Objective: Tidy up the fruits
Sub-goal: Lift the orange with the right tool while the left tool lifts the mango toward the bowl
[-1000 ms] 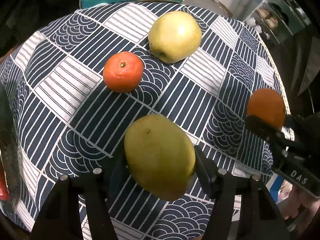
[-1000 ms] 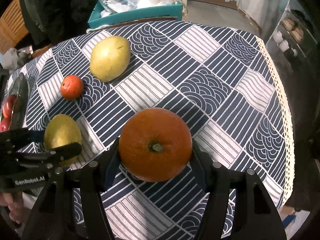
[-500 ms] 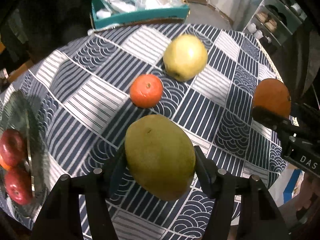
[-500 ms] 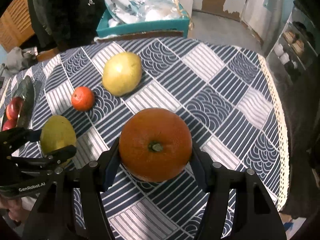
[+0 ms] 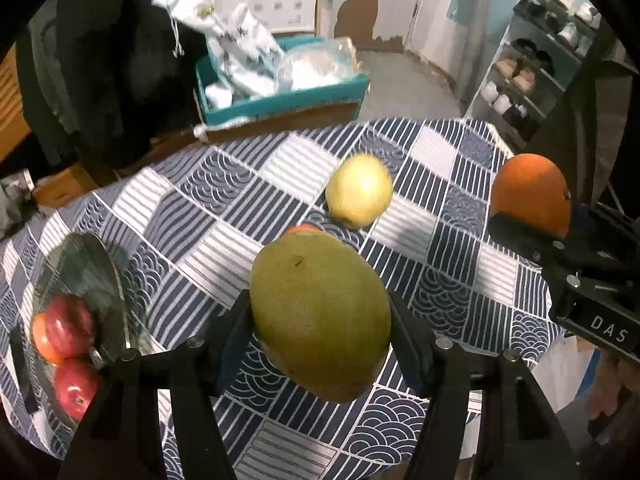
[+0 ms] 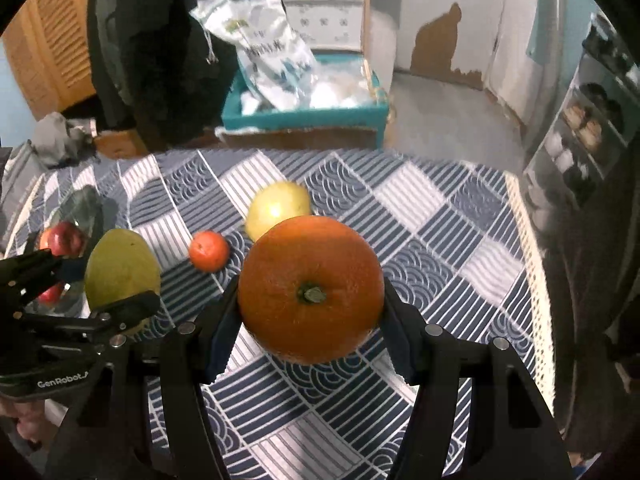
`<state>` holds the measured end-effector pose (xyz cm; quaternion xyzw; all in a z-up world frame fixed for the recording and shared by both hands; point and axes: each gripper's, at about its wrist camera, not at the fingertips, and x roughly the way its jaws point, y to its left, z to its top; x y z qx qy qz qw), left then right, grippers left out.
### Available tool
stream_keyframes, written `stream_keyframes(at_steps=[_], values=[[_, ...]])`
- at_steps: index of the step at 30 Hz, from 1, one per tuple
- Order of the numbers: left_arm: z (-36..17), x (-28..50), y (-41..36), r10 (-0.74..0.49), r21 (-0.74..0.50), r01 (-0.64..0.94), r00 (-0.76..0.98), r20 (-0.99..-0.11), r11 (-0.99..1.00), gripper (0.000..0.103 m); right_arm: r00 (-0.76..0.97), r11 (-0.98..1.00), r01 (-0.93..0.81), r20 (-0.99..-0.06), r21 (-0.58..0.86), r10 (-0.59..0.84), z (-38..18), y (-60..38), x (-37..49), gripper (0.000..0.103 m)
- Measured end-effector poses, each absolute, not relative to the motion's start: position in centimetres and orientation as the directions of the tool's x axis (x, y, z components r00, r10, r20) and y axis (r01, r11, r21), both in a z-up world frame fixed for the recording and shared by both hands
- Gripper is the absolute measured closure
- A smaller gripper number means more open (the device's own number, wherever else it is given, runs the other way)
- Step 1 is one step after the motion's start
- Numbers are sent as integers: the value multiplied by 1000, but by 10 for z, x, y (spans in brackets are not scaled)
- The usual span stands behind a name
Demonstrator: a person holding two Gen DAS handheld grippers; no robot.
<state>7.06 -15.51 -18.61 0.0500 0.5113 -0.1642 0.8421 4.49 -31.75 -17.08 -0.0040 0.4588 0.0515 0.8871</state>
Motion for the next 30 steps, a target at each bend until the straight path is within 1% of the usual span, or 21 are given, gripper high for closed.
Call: stream_keyframes(at_steps=[6,13,19,30], values=[[-161,61,-149,-232,-61,344,480,-846,937,37,624,992,-114,-773,53,113,-143,-311,39,39],[-131,51,-137,-263,-75,348,534,-804,935,37,667,989,-145,-734,38,126,-118,-301,32,39],[-107,41,-126,-271,-58,353,591,-760,934,37,692,985,-168,-707,41,147,-101,-293,27,39],[-82,30,-98,-270,-51,338,643,-717,940,37,726,974,-223,-659,46,197,-74,-271,20,39]])
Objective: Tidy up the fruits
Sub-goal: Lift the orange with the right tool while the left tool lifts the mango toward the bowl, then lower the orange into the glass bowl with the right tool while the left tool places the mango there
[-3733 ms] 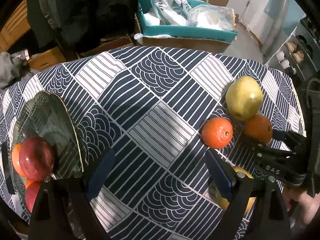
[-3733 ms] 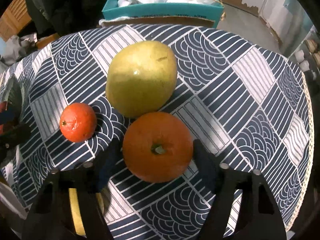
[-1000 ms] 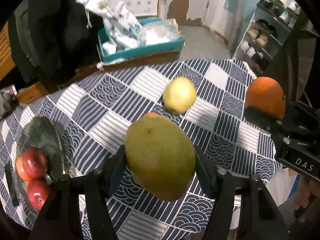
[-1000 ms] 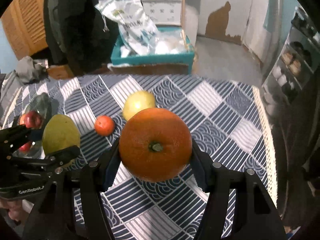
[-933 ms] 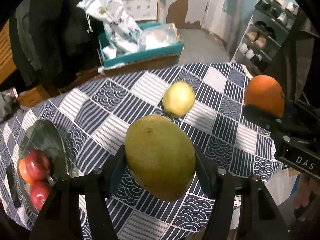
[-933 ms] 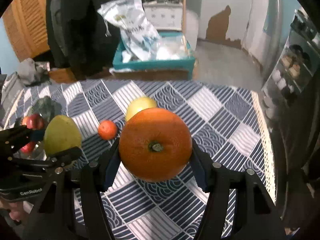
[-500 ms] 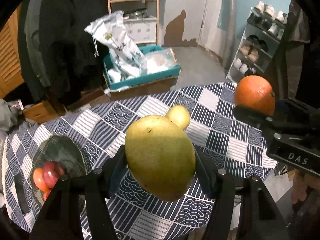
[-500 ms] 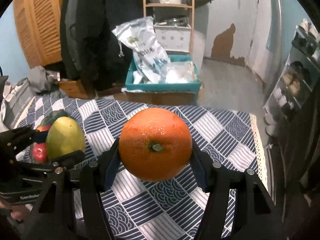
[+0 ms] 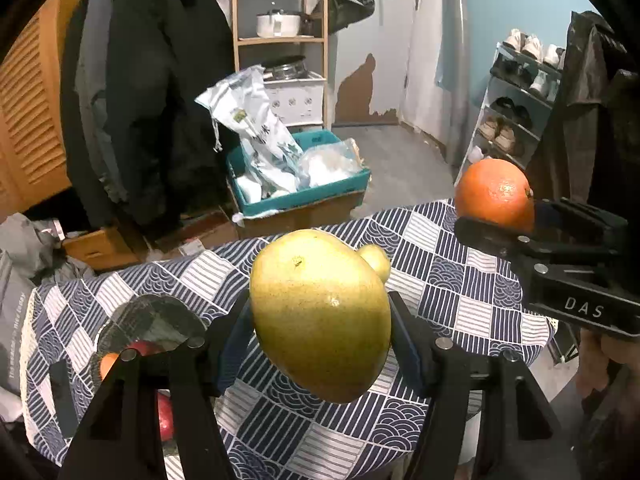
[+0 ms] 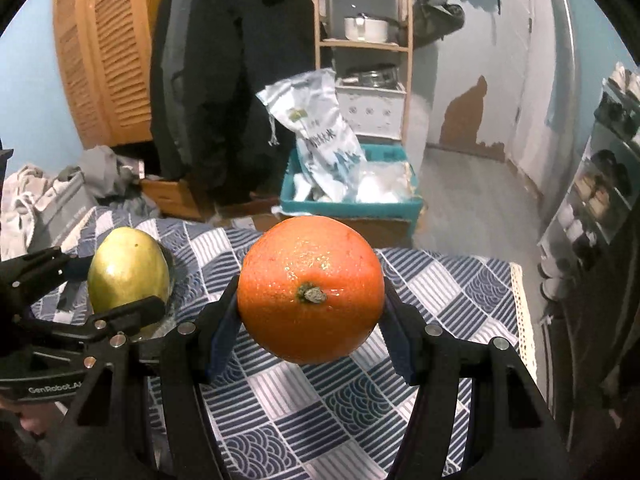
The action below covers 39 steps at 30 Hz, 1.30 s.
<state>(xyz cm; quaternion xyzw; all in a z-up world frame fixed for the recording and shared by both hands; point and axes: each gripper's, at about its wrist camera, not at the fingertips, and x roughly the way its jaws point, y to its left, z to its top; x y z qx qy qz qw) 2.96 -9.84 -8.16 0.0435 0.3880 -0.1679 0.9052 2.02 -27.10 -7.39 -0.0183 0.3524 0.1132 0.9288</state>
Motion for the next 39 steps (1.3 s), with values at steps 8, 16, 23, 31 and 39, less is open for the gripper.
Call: stream_keyframes(at_steps=[8,16,23,31,39], values=[[-66,24,-72,-269,-68,310,670,-692,948,37,733,962,-268,-638,49,236,-64,-251,20,39],[-64,24,-46,-246,-81,265,686,-685,961,37,725,950,-310,-635,46,267,-59,-226,24,39],[-70,25,-22,-220,-91,220,687,-693,971,37,708,937,-346,-642,47,294,-58,-202,32,39],[-79,29,11,-188,-108,158,683,-706,981,37,675,917,-397,-662,45,325,-64,-166,44,39],[-105,40,45,-153,-130,83,646,-748,988,37,615,896,-437,-703,73,357,-81,-132,61,39]])
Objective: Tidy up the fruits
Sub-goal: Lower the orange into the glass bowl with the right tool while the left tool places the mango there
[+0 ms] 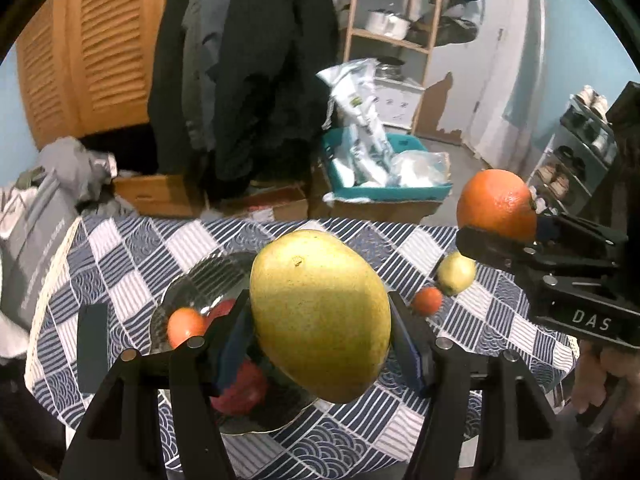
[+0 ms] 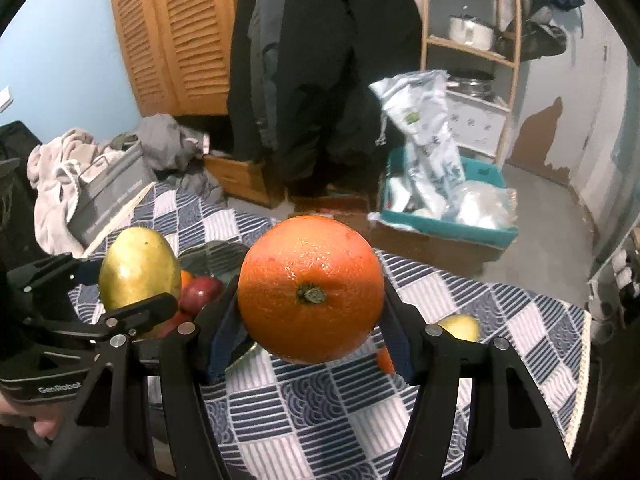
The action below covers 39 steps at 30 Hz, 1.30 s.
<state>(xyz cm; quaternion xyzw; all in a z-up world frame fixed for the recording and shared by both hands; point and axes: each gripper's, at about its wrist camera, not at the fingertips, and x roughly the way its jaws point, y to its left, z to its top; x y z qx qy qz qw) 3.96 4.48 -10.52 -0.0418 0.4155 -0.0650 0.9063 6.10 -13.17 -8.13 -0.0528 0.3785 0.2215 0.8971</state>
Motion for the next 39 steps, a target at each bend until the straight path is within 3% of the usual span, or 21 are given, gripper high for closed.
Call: stream_keyframes(at_steps=[25,39], values=[[-202,61,95,-96,-131,-40,484,-870,991,37,407,867,-479,-841,135,355,-191,-53,117,39],[-219,66,100,-119,-152,-37,455,-882,988,37,336,852,-501,-873,152,353,-223,-32,125,39]])
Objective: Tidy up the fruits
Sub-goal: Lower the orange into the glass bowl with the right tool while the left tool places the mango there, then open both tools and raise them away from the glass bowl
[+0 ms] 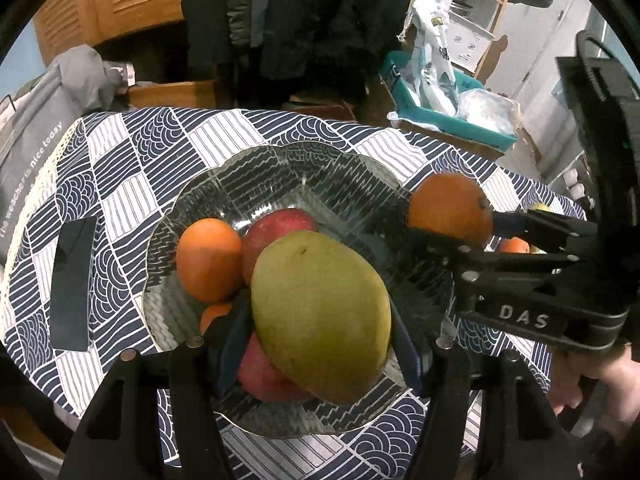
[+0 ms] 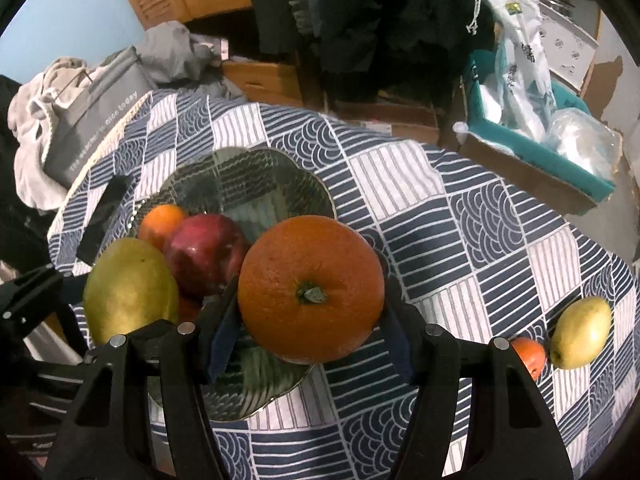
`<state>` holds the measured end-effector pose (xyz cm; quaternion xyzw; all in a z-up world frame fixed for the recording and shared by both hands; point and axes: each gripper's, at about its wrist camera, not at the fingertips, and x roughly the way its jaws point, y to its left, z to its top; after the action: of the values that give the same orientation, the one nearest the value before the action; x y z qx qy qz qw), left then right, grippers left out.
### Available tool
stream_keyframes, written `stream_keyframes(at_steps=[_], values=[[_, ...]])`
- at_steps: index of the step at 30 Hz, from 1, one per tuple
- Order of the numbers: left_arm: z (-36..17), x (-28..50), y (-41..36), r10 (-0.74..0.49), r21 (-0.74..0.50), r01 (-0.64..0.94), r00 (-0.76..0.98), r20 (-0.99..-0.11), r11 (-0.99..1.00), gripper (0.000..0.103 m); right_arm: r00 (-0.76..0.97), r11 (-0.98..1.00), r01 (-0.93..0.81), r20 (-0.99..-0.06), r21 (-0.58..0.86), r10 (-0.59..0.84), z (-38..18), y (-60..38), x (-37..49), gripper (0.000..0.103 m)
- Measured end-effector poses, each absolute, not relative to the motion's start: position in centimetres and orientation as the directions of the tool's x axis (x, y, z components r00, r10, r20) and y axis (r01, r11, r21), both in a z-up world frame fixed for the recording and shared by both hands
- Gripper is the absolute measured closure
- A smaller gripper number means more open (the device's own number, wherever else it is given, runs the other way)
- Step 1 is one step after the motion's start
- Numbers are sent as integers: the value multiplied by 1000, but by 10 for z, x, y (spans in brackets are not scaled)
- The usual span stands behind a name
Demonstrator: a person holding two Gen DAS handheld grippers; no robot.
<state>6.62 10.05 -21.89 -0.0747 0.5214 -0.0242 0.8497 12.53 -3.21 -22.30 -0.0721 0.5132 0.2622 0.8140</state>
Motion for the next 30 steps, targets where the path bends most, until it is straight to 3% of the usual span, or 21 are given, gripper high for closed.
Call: stream_keyframes(at_steps=[14,30], values=[[-220,60,87,-158,-155,42,427,-890,987,32,288,835,-484,-854,260,433,-220,-34,135,35],[-198,58,89,-159,-174,13,473,-866,985,30,372,868,-444,-836,222,404,-189,-56,133,35]])
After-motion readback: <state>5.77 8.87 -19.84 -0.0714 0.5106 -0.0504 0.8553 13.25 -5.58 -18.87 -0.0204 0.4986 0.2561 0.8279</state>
